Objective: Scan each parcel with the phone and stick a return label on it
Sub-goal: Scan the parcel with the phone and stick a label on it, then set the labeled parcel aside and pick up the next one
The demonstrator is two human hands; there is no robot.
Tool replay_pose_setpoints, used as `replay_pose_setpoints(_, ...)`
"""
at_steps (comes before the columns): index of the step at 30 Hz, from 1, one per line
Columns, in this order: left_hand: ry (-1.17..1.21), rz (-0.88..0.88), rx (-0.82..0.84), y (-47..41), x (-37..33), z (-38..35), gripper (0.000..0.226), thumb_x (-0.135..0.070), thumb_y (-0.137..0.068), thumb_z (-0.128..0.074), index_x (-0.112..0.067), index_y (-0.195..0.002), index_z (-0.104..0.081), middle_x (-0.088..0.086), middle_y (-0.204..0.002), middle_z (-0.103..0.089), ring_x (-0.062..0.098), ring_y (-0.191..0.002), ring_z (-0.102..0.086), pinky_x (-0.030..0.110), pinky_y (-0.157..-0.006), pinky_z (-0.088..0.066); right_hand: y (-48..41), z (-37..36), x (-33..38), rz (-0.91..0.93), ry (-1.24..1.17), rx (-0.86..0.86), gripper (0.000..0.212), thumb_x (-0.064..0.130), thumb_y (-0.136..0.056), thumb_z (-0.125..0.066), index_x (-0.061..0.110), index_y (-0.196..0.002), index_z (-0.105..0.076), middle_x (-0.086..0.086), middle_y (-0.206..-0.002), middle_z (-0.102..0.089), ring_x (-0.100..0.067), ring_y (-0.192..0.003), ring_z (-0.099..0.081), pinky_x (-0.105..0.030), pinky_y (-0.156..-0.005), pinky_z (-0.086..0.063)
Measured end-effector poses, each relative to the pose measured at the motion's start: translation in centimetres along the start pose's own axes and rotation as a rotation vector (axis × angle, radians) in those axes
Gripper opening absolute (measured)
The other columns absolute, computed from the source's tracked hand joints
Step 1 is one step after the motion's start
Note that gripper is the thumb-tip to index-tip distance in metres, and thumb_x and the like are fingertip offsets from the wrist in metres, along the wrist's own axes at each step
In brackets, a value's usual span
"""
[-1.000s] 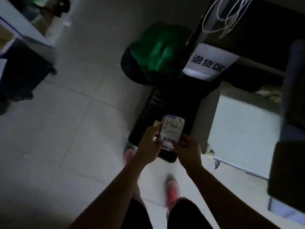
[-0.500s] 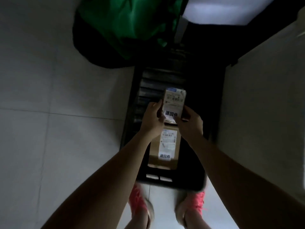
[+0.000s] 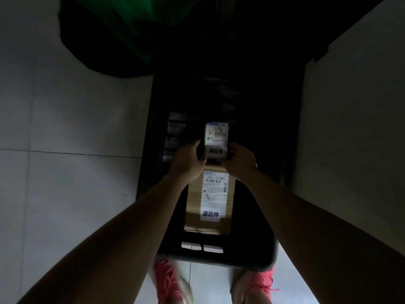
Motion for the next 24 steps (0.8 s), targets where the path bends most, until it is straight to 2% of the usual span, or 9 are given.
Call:
replay_pose_setpoints(1,-0.072,-0.021,-0.017,1.3,-0.9,1.6,0.052,-0.025,-0.094,-0.066,-0.022,-0.143,-0.05,0.003,-0.136,-0.062,0.023,-0.124,-0.059,0.027,-0.09,-0.048,1.4,1.2,0.7,0.018,0.065,-0.021,0.045,0.019,-0.091,-0.068,0.019,-0.136,-0.059,-0.008,-0.127,-0.068,-0.027,-0.118,-0.064,-0.03,-0.094,-0.052)
replay_pose_setpoints(3,-0.239,-0.059,-0.064,4.3,-3.3,5.3,0.053,-0.027,-0.094,-0.064,-0.022,-0.144,-0.048,0.003,-0.138,-0.058,0.025,-0.126,-0.057,0.037,-0.096,-0.051,5.2,4.4,2.6,0.036,0.153,-0.065,0.048,0.02,-0.092,-0.066,0.022,-0.138,-0.056,-0.008,-0.131,-0.065,-0.028,-0.119,-0.062,-0.031,-0.09,-0.052)
replay_pose_setpoints(5,-0.382,-0.126,-0.106,8.1,-6.5,9.2,0.052,-0.026,-0.092,-0.062,-0.02,-0.142,-0.048,0.004,-0.137,-0.056,0.026,-0.125,-0.056,0.04,-0.097,-0.05,10.1,7.8,5.0,0.054,0.248,-0.089,0.048,0.023,-0.093,-0.063,0.026,-0.139,-0.054,-0.005,-0.134,-0.062,-0.028,-0.121,-0.06,-0.036,-0.093,-0.053)
replay_pose_setpoints(9,-0.604,-0.264,-0.196,17.6,-15.1,17.5,0.054,-0.024,-0.088,-0.063,-0.018,-0.14,-0.05,0.006,-0.132,-0.056,0.028,-0.121,-0.053,0.042,-0.098,-0.046,22.1,15.9,10.8,0.1,0.423,-0.199,0.052,0.017,-0.089,-0.063,0.032,-0.138,-0.054,0.005,-0.138,-0.057,-0.023,-0.124,-0.057,-0.035,-0.098,-0.047)
replay_pose_setpoints(13,-0.687,-0.318,-0.271,27.6,-24.6,25.4,0.057,-0.025,-0.084,-0.067,-0.02,-0.138,-0.05,0.005,-0.13,-0.057,0.028,-0.118,-0.053,0.041,-0.096,-0.044,34.5,23.1,16.9,0.164,0.559,-0.282,0.054,0.018,-0.087,-0.063,0.031,-0.138,-0.051,0.006,-0.143,-0.051,-0.021,-0.132,-0.047,-0.038,-0.107,-0.041)
replay_pose_setpoints(15,-0.731,-0.371,-0.262,32.2,-29.1,28.1,0.058,-0.029,-0.087,-0.064,-0.019,-0.141,-0.046,0.006,-0.129,-0.056,0.028,-0.117,-0.053,0.041,-0.096,-0.044,40.3,26.2,19.3,0.183,0.564,-0.322,0.053,0.019,-0.086,-0.063,0.032,-0.136,-0.052,0.006,-0.139,-0.052,-0.023,-0.129,-0.05,-0.038,-0.105,-0.045)
replay_pose_setpoints(18,-0.83,-0.442,-0.336,38.8,-35.4,31.4,0.058,-0.033,-0.09,-0.059,-0.017,-0.144,-0.044,0.009,-0.128,-0.055,0.03,-0.115,-0.053,0.043,-0.093,-0.043,48.1,30.5,21.3,0.219,0.583,-0.376,0.05,0.018,-0.082,-0.066,0.031,-0.129,-0.056,0.003,-0.131,-0.055,-0.023,-0.124,-0.054,-0.036,-0.101,-0.046)
replay_pose_setpoints(24,-0.876,-0.498,-0.483,51.3,-45.4,33.4,0.054,-0.034,-0.092,-0.057,-0.021,-0.143,-0.045,0.004,-0.127,-0.056,0.027,-0.115,-0.055,0.042,-0.093,-0.044,61.5,37.7,21.1,0.335,0.564,-0.488,0.043,0.023,-0.084,-0.069,0.026,-0.125,-0.057,-0.001,-0.126,-0.057,-0.025,-0.122,-0.053,-0.038,-0.098,-0.045)
Point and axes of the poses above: each hand's wrist, its own y-axis away from the middle knuckle, its own z-axis out of the back of the hand, x = y × z, the point moved 6 cm from there along -y, towards the middle knuckle
